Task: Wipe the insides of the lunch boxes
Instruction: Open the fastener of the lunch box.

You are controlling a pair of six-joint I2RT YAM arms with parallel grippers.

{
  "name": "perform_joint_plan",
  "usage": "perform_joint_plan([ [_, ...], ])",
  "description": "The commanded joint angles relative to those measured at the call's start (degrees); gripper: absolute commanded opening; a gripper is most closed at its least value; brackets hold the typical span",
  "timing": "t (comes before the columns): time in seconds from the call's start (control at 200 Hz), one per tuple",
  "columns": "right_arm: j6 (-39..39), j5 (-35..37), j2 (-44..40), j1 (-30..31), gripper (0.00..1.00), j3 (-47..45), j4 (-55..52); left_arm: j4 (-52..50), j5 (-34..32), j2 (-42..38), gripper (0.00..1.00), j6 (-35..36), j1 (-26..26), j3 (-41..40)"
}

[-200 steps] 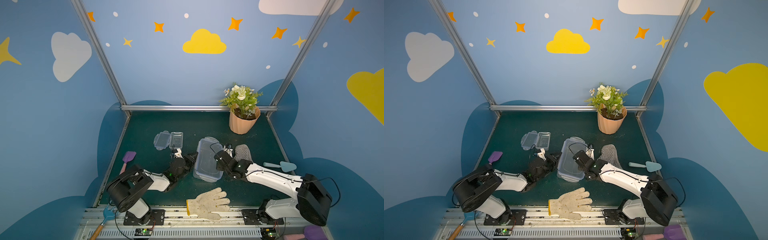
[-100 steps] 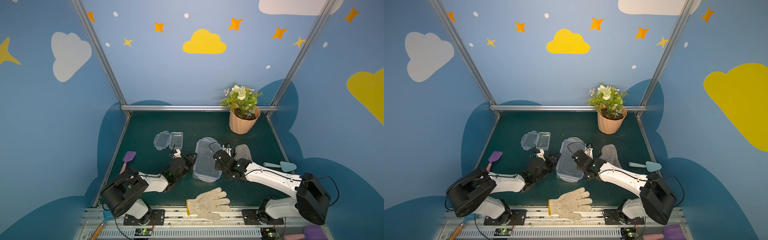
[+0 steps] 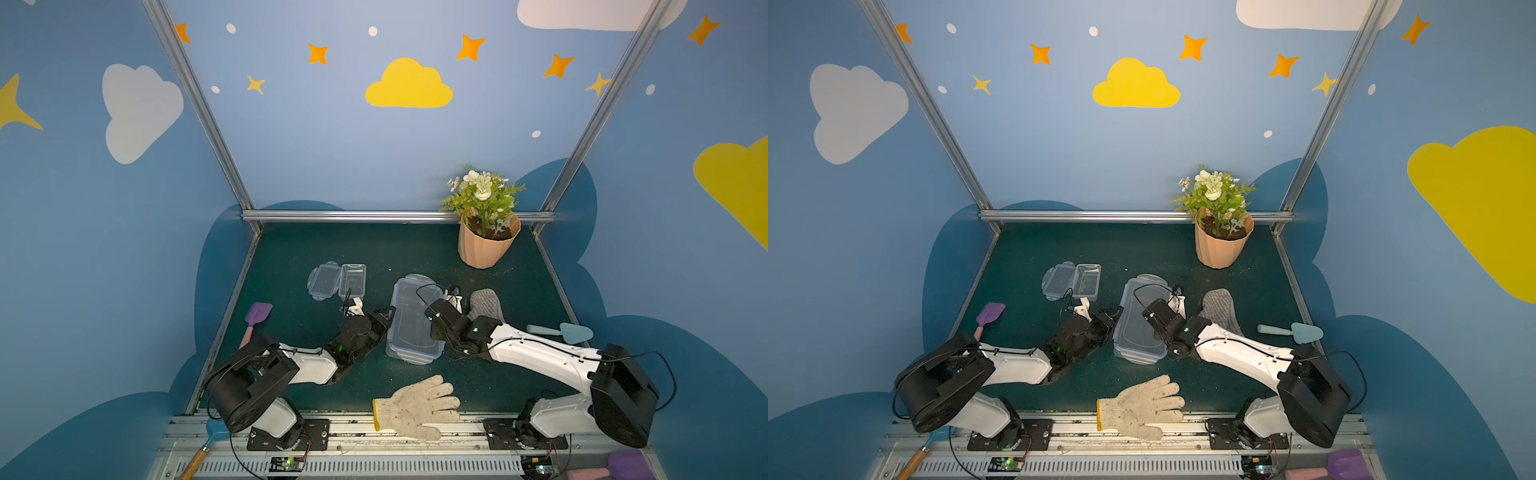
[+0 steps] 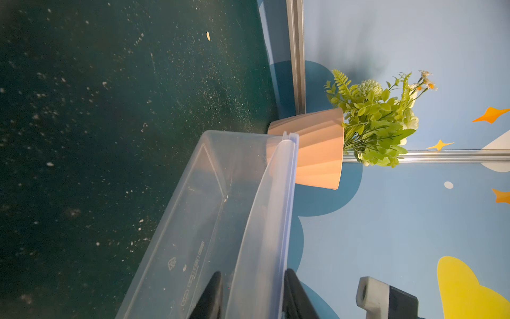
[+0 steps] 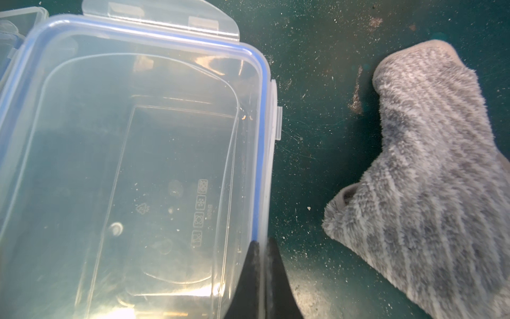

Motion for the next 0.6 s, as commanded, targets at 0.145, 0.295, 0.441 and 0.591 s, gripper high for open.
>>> perform_joint_plan([
  [0.145,-1.1,-10.4,2.1,2.7,0.00,1.6,2.1,-6.2,11.8,0.6,0.28,-1.0,-3.0,1.9],
  [0.295,-1.4,-10.4,2.3,2.7,0.00,2.2,1.9,-10.9,11.6,-1.7,0.23,0.6,-3.0,2.4],
  [0.441,-1.8,-10.4,2.4,2.7,0.00,2.7,1.6,-14.8,11.4,-3.7,0.17,1.9,-3.0,2.8],
  [0.591,-2.0,-10.3,2.7,2.8,0.00,3.2,1.1,-17.7,11.4,-4.7,0.12,2.9,-3.0,3.4],
])
